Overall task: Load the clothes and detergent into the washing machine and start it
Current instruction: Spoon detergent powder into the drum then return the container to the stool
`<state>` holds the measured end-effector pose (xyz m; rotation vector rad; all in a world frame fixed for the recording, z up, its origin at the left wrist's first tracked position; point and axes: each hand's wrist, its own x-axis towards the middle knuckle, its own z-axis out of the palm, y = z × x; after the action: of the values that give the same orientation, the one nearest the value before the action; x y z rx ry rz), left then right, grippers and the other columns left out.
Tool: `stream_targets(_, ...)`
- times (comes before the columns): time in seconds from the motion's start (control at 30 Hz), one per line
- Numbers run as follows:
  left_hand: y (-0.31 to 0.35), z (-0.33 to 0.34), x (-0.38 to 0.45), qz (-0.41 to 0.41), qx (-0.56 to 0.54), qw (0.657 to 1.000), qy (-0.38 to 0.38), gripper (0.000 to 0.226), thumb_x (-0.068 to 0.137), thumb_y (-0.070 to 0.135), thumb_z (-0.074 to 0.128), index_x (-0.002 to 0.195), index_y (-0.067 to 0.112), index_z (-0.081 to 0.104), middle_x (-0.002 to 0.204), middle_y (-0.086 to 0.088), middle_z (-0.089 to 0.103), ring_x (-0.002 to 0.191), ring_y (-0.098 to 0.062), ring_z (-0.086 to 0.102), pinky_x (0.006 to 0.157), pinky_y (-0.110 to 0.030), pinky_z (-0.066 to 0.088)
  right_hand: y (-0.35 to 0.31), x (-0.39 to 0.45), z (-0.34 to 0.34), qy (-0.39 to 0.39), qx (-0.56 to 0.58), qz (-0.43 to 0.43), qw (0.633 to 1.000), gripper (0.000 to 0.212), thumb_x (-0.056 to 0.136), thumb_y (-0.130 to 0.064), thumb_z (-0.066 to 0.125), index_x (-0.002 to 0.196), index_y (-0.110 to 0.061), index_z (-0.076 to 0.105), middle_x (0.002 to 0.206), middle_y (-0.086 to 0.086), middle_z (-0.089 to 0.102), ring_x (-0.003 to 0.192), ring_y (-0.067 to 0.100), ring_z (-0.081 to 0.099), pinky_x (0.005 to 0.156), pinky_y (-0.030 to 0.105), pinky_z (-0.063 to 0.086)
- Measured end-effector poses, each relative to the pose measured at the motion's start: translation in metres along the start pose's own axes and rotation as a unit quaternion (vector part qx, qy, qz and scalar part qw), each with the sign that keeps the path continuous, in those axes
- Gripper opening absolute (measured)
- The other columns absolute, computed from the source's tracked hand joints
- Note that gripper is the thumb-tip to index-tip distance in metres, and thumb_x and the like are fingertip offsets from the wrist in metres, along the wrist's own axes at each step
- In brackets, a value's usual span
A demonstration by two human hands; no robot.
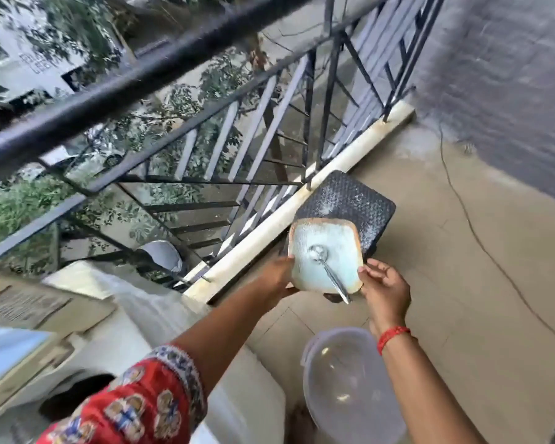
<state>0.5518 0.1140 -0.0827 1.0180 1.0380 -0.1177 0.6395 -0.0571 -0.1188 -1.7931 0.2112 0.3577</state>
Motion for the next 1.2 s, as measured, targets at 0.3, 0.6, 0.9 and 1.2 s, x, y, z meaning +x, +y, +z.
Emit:
stream_targets(0.3,-0.007,0.056,0.163,-0.031,0.108,0.988,0.104,0.023,0.094,0.033,0.057,0.083,0.013,0.062,0.109,-0.012,0.065,0.09,-0.027,0.065,0.089,-0.044,0.057,0.08,0.118,0.031,0.082,0.078,0.049,0.992,0.015,0.084,-0.003,0.072,0.086,-0.017,0.067,0.07,-0.003,0.065,0.061,0.01,0.057,0.074,0.038,0.049)
stream_targets(0.6,-0.036,0.092,0.282,0.005,0.23,0.968,0.097,0.037,0.097,0.029,0.051,0.122,0.005,0.062,0.115,-0.014,0.064,0.101,-0.031,0.064,0.074,-0.029,0.049,0.159,0.207,0.049,0.14,0.083,0.07,0.984,0.014,0.082,-0.001,0.072,0.087,-0.013,0.068,0.067,-0.007,0.063,0.06,0.001,0.058,0.081,0.037,0.055)
stream_targets(0.9,-0.035,0.1,0.357,0.08,0.325,0.923,0.189,0.041,0.091,0.042,0.061,0.119,0.013,0.067,0.121,-0.007,0.067,0.114,-0.027,0.061,0.095,-0.028,0.046,0.186,0.265,0.08,0.162,0.034,0.023,0.986,0.011,0.082,-0.006,0.074,0.091,-0.012,0.071,0.074,-0.001,0.066,0.069,0.007,0.06,0.072,0.012,0.05)
stream_targets(1.2,-0.024,0.096,0.38,0.114,0.407,0.894,0.147,0.034,0.101,0.023,0.045,0.132,0.018,0.058,0.134,-0.006,0.059,0.12,-0.026,0.057,0.1,-0.027,0.043,0.176,0.284,0.1,0.166,-0.035,0.012,0.986,0.011,0.085,-0.014,0.073,0.095,-0.008,0.074,0.089,0.008,0.076,0.074,0.012,0.065,0.082,0.028,0.057)
